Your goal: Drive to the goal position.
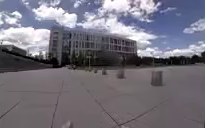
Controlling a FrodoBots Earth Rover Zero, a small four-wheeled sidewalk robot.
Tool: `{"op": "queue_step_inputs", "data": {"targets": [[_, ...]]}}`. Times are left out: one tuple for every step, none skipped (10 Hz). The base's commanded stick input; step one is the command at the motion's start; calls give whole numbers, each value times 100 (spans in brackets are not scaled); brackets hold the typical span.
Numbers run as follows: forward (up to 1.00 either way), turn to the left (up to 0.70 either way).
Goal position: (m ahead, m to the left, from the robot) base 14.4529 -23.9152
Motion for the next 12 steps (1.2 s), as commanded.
{"op": "queue_step_inputs", "data": {"targets": [[70,0],[70,0],[70,0],[70,0],[70,0],[70,0],[70,0],[70,0],[70,0],[70,0],[70,0],[70,0]]}}
